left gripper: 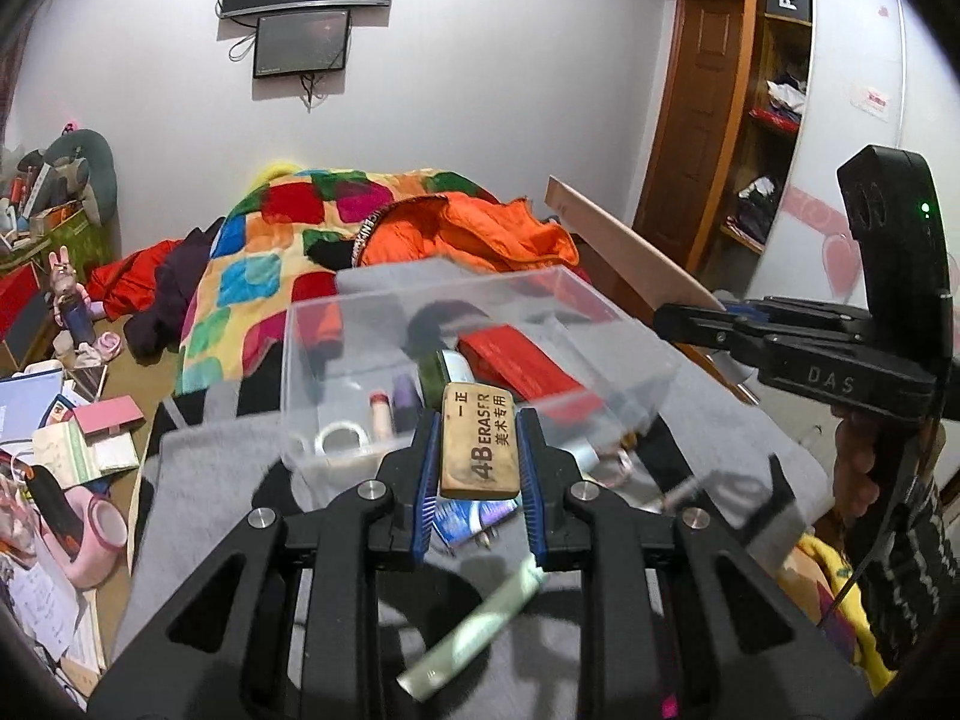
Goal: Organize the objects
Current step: 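Lift eraser and beige tube and carry both toward the clear box, then lower eraser with left tool while right tool lowers beige tube into box, release, then grasp the pale green tube with left tool while right tool grasps white pen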
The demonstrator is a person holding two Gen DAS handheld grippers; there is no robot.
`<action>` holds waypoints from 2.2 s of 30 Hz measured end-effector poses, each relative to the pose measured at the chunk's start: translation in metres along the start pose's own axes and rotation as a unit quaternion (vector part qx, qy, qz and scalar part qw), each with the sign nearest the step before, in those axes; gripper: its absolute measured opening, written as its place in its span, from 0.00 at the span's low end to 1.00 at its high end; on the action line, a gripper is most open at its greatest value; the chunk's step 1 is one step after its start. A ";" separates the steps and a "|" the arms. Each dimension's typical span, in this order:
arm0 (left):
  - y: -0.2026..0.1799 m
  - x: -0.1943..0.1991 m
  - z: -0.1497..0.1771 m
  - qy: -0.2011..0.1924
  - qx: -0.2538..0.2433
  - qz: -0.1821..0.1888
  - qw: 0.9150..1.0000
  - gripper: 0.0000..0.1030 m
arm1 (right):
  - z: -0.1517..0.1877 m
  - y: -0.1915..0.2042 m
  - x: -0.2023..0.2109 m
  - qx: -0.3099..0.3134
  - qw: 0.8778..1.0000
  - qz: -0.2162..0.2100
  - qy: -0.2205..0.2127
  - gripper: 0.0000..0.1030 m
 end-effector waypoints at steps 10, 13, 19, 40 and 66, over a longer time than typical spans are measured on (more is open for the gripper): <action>0.027 -0.043 -0.007 0.024 0.014 -0.006 1.000 0.23 | -0.012 0.000 -0.054 -0.009 1.000 -0.002 0.028 0.16; 0.031 -0.058 -0.005 0.037 0.016 -0.006 0.999 0.23 | -0.011 0.000 -0.068 -0.008 0.999 -0.001 0.039 0.16; 0.037 -0.080 0.003 0.061 0.020 -0.006 0.998 0.23 | -0.003 0.000 -0.090 0.016 0.998 0.026 0.060 0.16; 0.034 -0.080 0.010 0.067 0.027 0.010 0.997 0.24 | 0.014 0.003 -0.095 0.031 0.995 0.020 0.098 0.18; -0.026 -0.033 0.097 0.121 -0.013 0.057 0.991 0.49 | 0.106 -0.011 -0.023 0.099 0.985 0.018 0.140 0.48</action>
Point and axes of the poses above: each gripper's, at about its wrist camera, not at the fingertips, and x roughly against the way its jaws point, y to its left, z to its underside, the point moved 9 cm from there along -x, roughly the way its jaws point, and after that the axes turned 14 degrees about -x, right-handed, at the moved point
